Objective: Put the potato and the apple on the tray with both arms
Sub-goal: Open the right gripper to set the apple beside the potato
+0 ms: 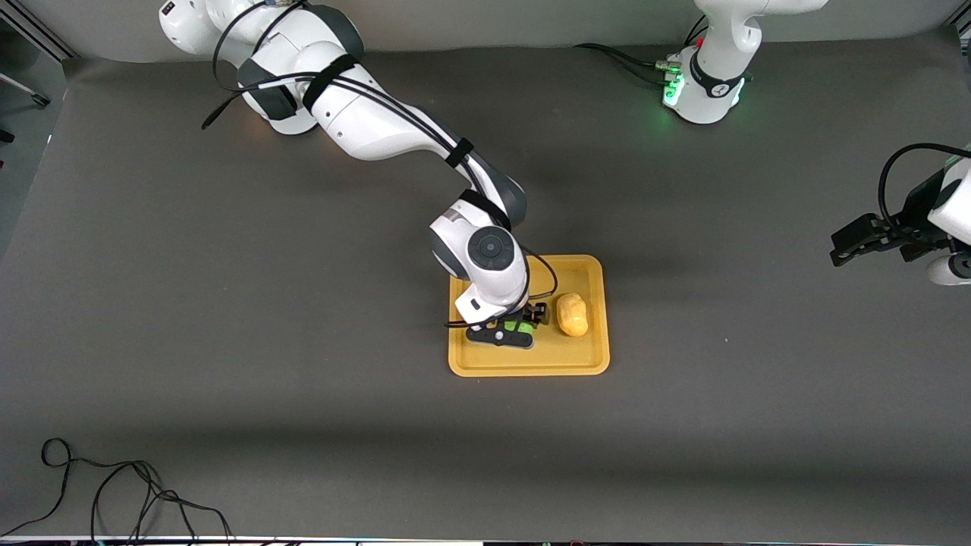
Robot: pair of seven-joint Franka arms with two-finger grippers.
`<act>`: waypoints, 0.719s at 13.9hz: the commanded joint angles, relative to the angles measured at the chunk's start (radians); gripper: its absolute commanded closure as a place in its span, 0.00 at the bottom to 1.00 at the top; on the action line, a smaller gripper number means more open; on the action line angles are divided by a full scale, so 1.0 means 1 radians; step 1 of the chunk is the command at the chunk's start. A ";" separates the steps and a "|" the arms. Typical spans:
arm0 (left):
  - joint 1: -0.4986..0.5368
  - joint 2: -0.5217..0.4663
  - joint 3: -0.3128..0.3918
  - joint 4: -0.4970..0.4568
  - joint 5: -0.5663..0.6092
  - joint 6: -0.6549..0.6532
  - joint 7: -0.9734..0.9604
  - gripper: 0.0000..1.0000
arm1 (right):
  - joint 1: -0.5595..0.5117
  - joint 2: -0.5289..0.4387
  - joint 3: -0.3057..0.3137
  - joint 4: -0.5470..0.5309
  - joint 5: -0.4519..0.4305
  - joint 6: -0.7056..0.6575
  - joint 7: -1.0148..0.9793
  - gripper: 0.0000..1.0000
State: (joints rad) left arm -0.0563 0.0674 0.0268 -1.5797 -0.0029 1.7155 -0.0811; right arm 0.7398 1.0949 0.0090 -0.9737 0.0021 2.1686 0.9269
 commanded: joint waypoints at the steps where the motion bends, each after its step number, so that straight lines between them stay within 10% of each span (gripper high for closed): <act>1: -0.008 0.005 -0.008 0.038 0.012 -0.027 -0.012 0.00 | 0.004 -0.076 -0.011 0.016 -0.011 -0.128 0.029 0.00; 10: -0.008 0.002 -0.077 0.044 0.100 -0.031 -0.029 0.00 | -0.170 -0.540 -0.027 -0.103 -0.013 -0.627 -0.263 0.00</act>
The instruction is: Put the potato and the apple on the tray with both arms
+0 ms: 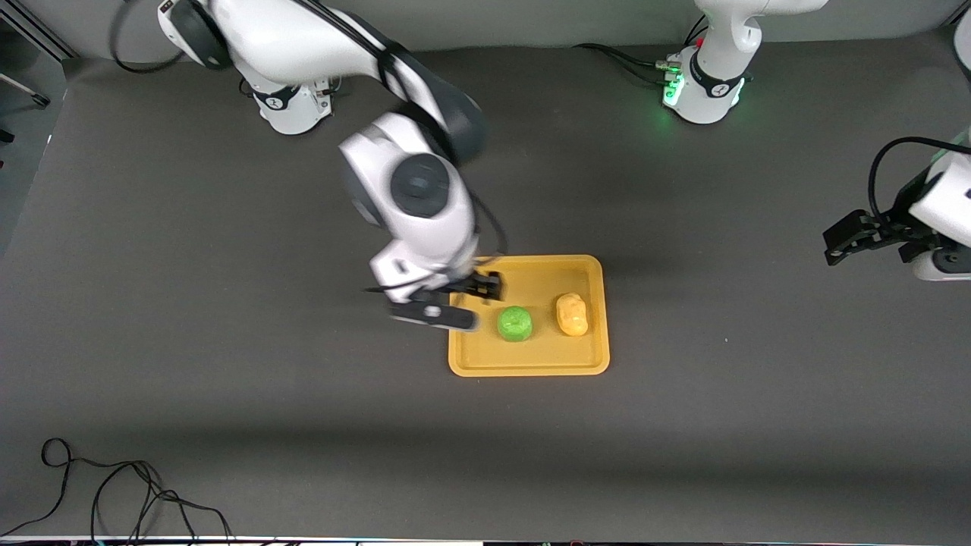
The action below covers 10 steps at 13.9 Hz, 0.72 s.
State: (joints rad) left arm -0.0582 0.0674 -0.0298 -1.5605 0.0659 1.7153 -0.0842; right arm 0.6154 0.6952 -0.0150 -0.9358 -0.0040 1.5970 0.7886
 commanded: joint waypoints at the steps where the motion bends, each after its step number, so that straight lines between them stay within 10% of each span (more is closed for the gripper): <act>1: -0.005 0.000 -0.021 0.025 0.025 -0.031 -0.029 0.00 | -0.071 -0.234 -0.016 -0.234 -0.007 -0.060 -0.185 0.00; 7: -0.003 0.000 -0.021 0.023 0.017 -0.039 -0.028 0.00 | -0.111 -0.609 -0.224 -0.619 -0.007 -0.031 -0.552 0.00; 10: -0.005 0.002 -0.021 0.023 0.017 -0.049 -0.028 0.00 | -0.280 -0.695 -0.214 -0.708 -0.008 -0.009 -0.737 0.00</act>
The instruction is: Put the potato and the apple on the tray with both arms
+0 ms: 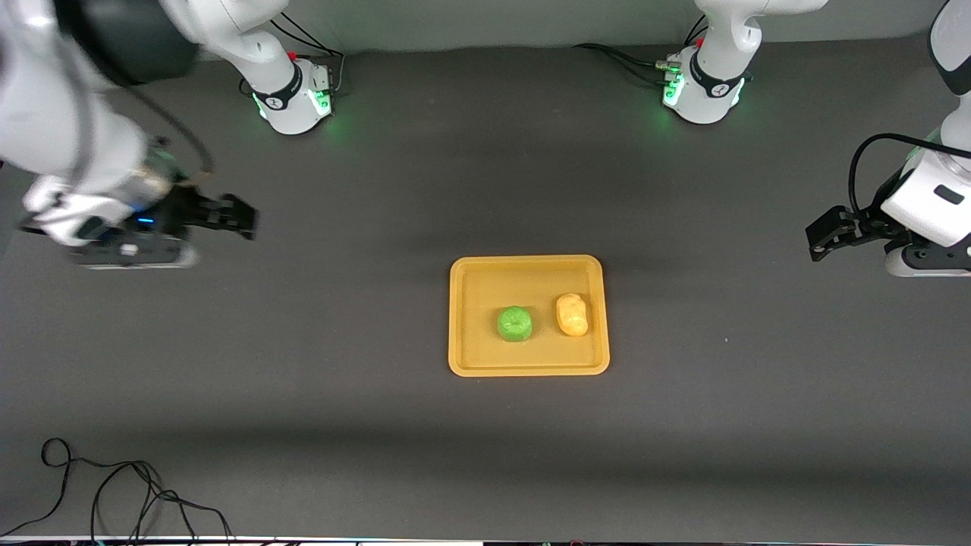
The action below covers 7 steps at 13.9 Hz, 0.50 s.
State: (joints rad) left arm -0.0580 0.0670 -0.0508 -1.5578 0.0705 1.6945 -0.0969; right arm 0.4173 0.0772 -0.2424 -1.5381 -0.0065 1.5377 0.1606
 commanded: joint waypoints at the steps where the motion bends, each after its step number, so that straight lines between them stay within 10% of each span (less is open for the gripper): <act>1: -0.005 0.004 0.000 0.021 0.012 -0.029 -0.015 0.00 | -0.160 -0.079 0.044 -0.103 -0.006 0.050 -0.168 0.00; 7: -0.006 0.001 -0.003 0.022 0.000 -0.027 -0.015 0.00 | -0.476 -0.079 0.230 -0.083 -0.009 0.050 -0.243 0.00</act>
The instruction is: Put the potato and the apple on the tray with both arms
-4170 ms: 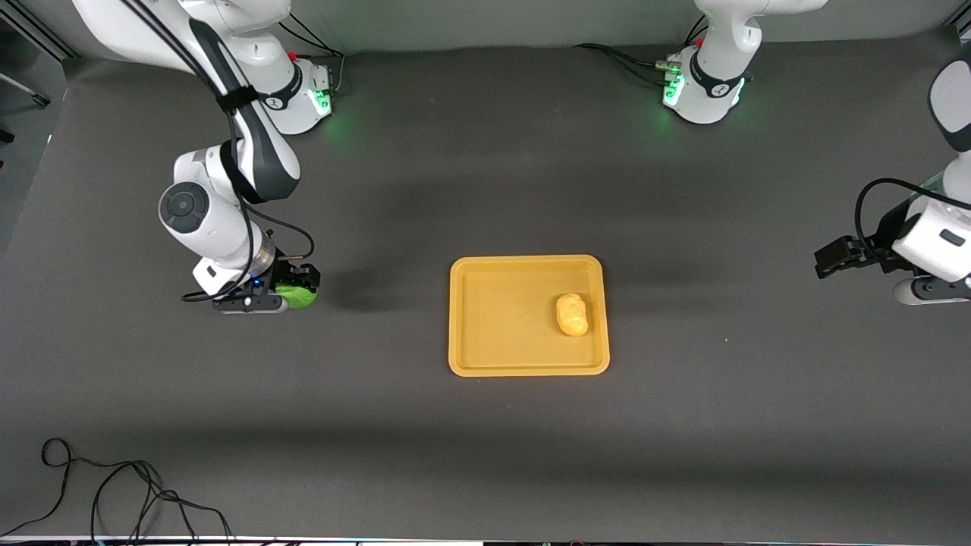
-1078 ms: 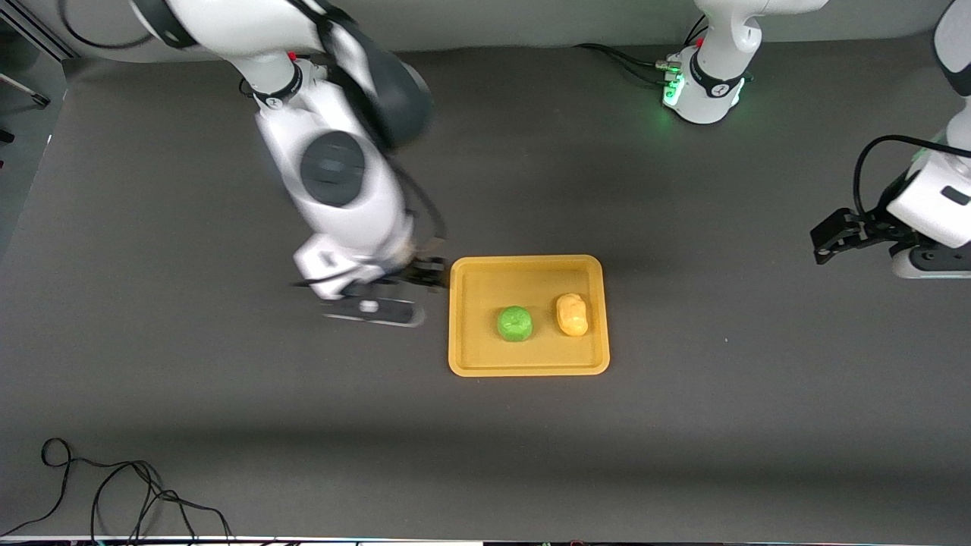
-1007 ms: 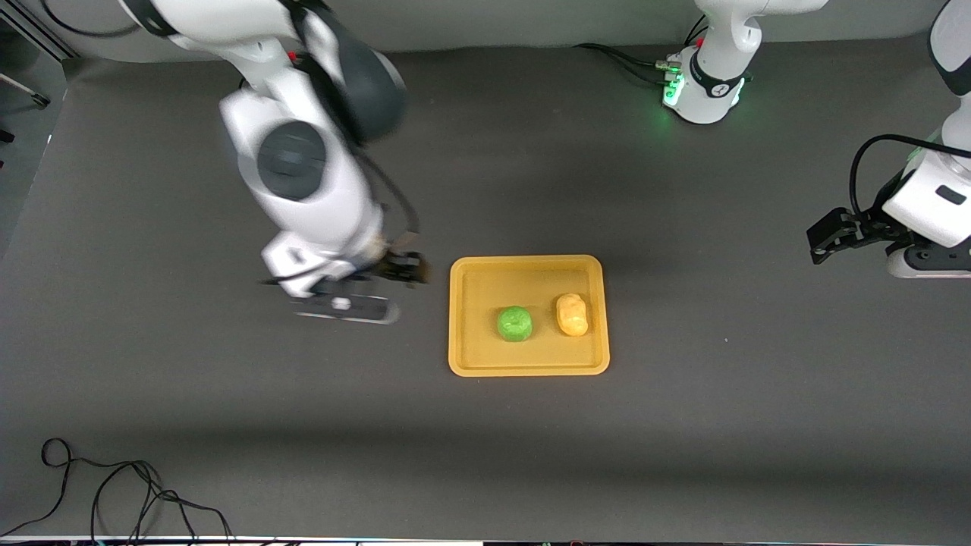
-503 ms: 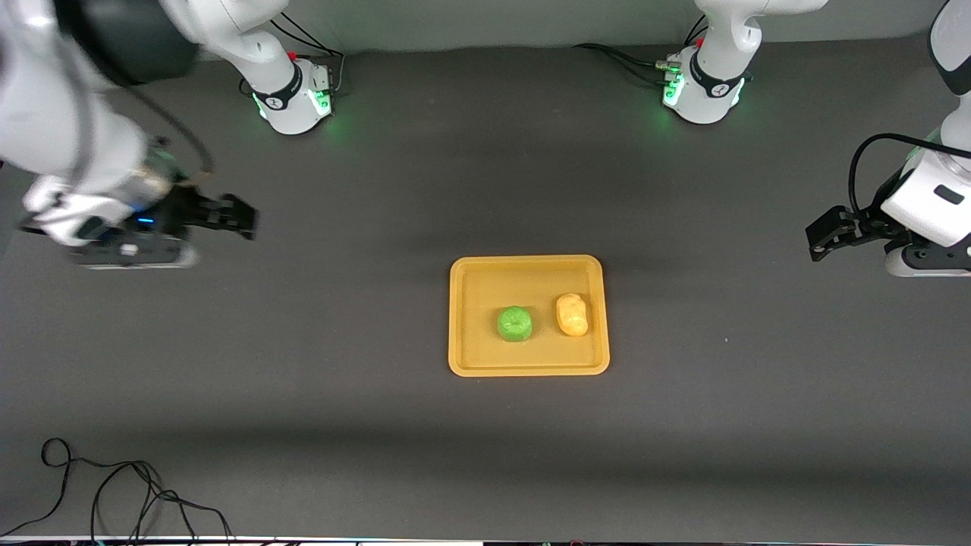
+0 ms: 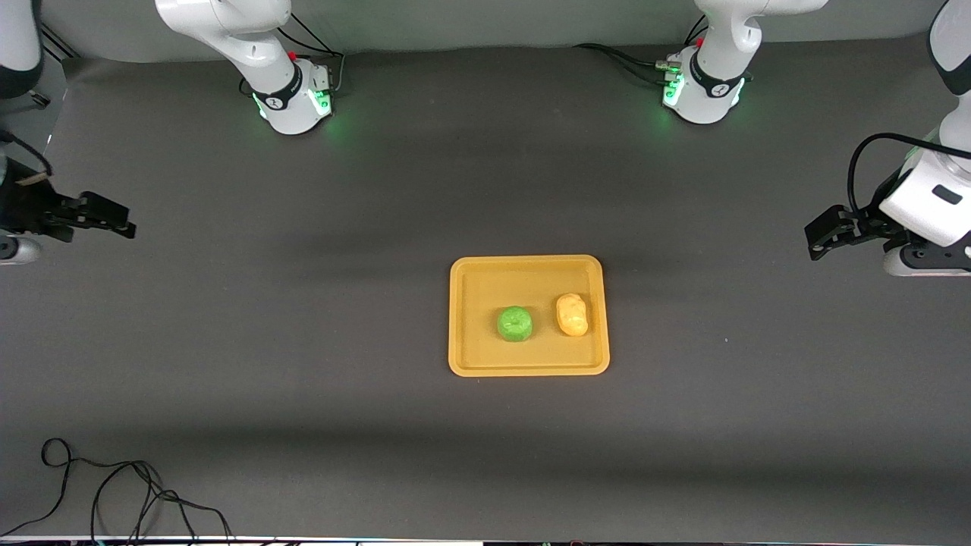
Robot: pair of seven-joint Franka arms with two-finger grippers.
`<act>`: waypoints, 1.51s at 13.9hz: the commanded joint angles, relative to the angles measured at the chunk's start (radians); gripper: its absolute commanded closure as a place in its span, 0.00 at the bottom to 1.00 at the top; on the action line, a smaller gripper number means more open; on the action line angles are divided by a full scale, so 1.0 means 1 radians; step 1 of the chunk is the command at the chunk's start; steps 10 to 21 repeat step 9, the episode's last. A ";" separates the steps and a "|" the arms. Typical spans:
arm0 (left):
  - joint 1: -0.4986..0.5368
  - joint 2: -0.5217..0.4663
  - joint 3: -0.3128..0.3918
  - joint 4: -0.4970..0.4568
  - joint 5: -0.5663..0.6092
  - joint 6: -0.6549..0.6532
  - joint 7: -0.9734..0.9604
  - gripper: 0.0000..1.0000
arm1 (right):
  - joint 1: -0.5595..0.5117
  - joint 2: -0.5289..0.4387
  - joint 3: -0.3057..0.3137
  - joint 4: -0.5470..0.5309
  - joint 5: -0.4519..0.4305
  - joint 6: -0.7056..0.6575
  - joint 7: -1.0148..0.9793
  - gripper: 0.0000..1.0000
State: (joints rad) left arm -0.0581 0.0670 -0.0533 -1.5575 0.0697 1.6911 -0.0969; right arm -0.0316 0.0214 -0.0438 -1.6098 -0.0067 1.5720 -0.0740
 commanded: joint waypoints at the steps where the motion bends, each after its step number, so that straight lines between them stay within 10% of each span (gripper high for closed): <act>1: -0.006 0.000 0.000 0.022 0.001 -0.024 -0.015 0.00 | -0.024 -0.015 0.028 0.001 -0.015 0.014 -0.006 0.00; 21: -0.002 0.000 0.001 0.024 -0.017 -0.031 -0.029 0.00 | -0.021 0.009 0.030 0.044 -0.021 0.000 0.008 0.00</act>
